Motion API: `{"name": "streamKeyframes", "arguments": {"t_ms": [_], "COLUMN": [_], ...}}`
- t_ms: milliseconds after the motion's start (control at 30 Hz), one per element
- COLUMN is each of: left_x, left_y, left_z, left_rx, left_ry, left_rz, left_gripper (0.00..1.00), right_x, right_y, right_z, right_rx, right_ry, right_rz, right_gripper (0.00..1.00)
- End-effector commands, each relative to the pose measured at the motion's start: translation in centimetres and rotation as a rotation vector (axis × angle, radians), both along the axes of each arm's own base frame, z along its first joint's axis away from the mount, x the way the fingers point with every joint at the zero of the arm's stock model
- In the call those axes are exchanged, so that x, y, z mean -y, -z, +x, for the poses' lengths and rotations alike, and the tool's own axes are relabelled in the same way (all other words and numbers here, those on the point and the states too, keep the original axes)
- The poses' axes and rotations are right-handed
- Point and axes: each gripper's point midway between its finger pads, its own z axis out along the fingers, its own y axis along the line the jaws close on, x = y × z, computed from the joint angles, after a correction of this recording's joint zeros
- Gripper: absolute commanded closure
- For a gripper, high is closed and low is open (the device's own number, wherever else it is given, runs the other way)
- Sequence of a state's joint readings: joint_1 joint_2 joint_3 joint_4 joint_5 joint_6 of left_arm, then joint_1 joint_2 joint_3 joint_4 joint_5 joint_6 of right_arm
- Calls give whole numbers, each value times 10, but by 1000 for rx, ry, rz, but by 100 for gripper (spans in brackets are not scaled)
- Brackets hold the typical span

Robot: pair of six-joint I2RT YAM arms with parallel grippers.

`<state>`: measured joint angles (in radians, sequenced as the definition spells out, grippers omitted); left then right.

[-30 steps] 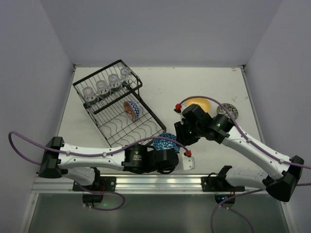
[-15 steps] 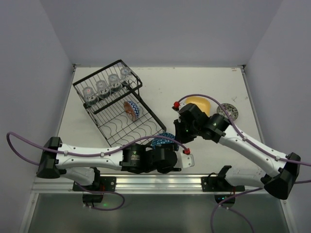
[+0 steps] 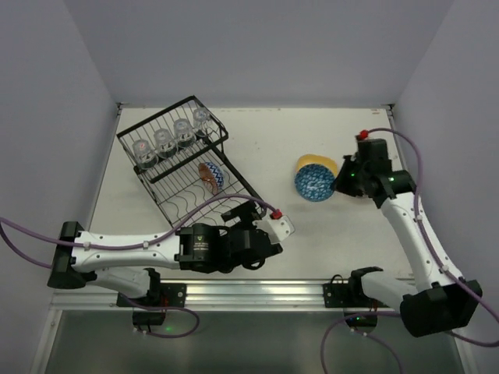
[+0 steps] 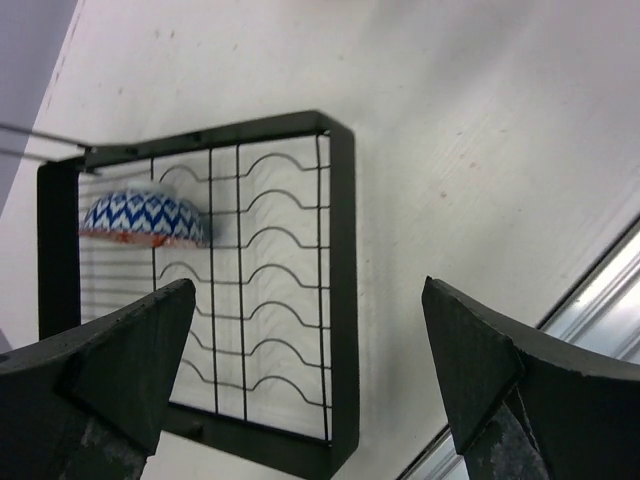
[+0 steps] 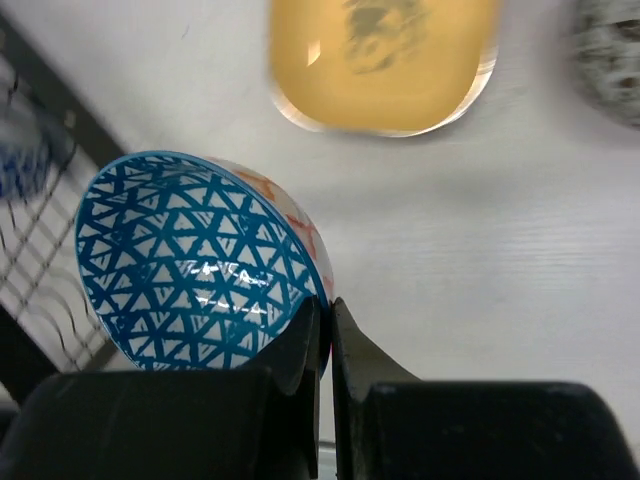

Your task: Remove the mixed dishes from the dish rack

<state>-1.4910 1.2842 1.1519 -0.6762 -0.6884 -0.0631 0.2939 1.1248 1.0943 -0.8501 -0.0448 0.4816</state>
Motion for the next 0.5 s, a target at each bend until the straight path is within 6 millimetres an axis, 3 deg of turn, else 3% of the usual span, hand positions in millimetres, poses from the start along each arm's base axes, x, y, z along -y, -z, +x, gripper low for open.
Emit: {"name": "streamKeyframes", "arguments": {"t_ms": [0, 33, 67, 167, 233, 333, 433, 467], "left_x": [-46, -52, -65, -101, -111, -125, -137, -149], "left_y": [-5, -3, 5, 4, -8, -19, -22, -24], "left_z": [20, 21, 27, 46, 56, 76, 87, 96], "left_rx": [21, 23, 11, 7, 23, 31, 2, 5], "left_ry": [-236, -252, -304, -460, -516, -579, -626, -678], "left_rz": [-28, -33, -25, -53, -154, -298, -362, -380], "left_gripper": [0, 0, 0, 0, 0, 0, 0, 0], "right_x": [59, 93, 104, 148, 171, 194, 204, 205], "right_y": [-45, -46, -48, -47, -41, -21, 8, 13], "right_z": [42, 50, 55, 74, 86, 101, 109, 110], "right_rx": [225, 245, 261, 290, 285, 259, 177, 164], "right_ry": [217, 334, 394, 578, 661, 756, 781, 783], "right_rz": [86, 92, 114, 75, 75, 89, 88, 83], "right_gripper": [100, 100, 100, 100, 100, 100, 100, 100]}}
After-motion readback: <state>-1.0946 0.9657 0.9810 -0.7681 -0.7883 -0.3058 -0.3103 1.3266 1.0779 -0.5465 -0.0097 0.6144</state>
